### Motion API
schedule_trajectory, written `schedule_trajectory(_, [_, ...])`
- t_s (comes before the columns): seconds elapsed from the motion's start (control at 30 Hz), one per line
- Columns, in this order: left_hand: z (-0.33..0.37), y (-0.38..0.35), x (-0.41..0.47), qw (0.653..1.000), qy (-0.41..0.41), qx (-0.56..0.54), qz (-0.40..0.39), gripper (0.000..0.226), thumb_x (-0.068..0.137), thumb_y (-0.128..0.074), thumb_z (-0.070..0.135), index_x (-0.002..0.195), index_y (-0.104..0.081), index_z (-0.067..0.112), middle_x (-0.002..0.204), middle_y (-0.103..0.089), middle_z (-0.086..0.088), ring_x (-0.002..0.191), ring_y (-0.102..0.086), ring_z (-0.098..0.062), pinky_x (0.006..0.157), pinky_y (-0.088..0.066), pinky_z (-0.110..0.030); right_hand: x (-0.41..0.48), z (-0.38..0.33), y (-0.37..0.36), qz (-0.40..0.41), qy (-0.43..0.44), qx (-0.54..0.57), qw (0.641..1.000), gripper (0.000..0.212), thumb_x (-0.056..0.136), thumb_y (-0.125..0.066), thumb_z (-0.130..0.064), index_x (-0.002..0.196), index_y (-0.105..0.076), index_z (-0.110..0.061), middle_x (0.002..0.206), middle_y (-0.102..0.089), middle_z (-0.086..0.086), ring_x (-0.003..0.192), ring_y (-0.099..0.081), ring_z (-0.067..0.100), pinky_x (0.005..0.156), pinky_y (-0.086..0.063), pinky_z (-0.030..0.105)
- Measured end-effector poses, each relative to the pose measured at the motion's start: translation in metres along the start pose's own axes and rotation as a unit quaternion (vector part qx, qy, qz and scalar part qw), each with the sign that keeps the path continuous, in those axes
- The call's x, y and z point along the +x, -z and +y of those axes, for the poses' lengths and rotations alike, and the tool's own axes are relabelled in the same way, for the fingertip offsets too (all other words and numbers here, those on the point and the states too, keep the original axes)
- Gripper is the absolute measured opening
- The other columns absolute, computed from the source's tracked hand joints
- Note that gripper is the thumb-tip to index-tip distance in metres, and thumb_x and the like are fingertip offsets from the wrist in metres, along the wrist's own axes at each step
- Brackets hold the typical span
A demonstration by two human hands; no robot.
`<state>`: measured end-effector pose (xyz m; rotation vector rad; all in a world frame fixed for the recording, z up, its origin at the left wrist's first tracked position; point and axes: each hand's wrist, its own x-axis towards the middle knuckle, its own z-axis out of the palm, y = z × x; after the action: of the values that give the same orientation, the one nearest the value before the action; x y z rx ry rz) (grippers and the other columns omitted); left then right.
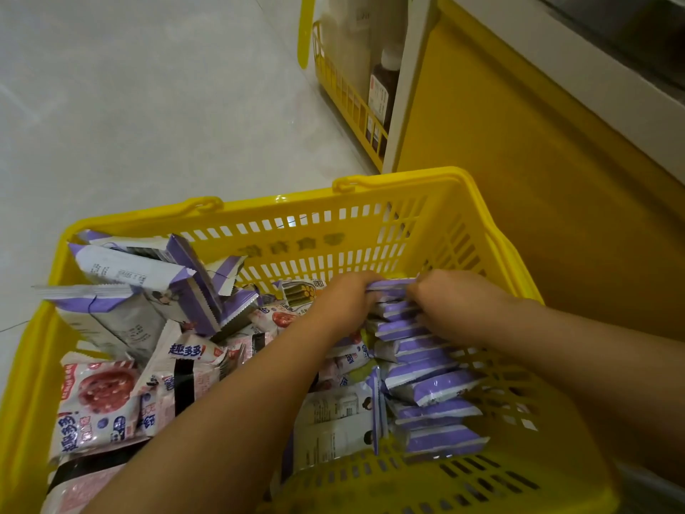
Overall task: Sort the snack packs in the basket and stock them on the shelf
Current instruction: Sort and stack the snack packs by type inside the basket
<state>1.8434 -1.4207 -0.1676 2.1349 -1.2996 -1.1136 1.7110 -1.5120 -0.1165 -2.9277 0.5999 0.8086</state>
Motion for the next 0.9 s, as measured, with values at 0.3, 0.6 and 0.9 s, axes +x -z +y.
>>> schedule_trajectory(0.3, [-0.004, 0.004, 0.007, 0.997, 0.031, -0.046, -0.05, 0.055, 0.098, -0.055, 0.025, 0.148, -0.032, 0.029, 0.151, -0.038, -0.001, 0.124, -0.051, -0.024, 0.098, -0.047, -0.038, 0.002, -0.008, -0.003, 0.075, -0.031, 0.083, 0.993, 0.045, 0.089, -0.058, -0.018, 0.129, -0.038, -0.012, 0.125, -0.04, 0.009, 0.112, -0.046, 0.026, 0.083, -0.043, 0.035])
schedule_trajectory(0.6, [-0.036, 0.026, -0.036, 0.839, 0.052, 0.519, -0.157, 0.084, 0.078, -0.06, 0.066, 0.145, -0.03, 0.024, 0.143, -0.036, -0.009, 0.121, -0.048, -0.032, 0.088, -0.046, -0.045, 0.005, -0.005, -0.004, 0.041, -0.012, 0.051, 0.998, 0.055, 0.092, -0.055, -0.023, 0.141, -0.032, -0.021, 0.133, -0.047, 0.006, 0.119, -0.043, 0.026, 0.09, -0.043, 0.037])
schedule_trajectory(0.9, [-0.019, 0.018, -0.036, 0.849, 0.035, 0.522, -0.072, 0.046, 0.092, -0.056, 0.04, 0.129, -0.045, 0.015, 0.12, -0.052, -0.009, 0.105, -0.057, -0.03, 0.077, -0.04, -0.04, 0.005, -0.003, -0.007, 0.026, 0.003, 0.053, 0.998, 0.048, 0.094, -0.052, -0.028, 0.139, -0.035, -0.025, 0.129, -0.045, 0.006, 0.114, -0.047, 0.025, 0.079, -0.043, 0.033])
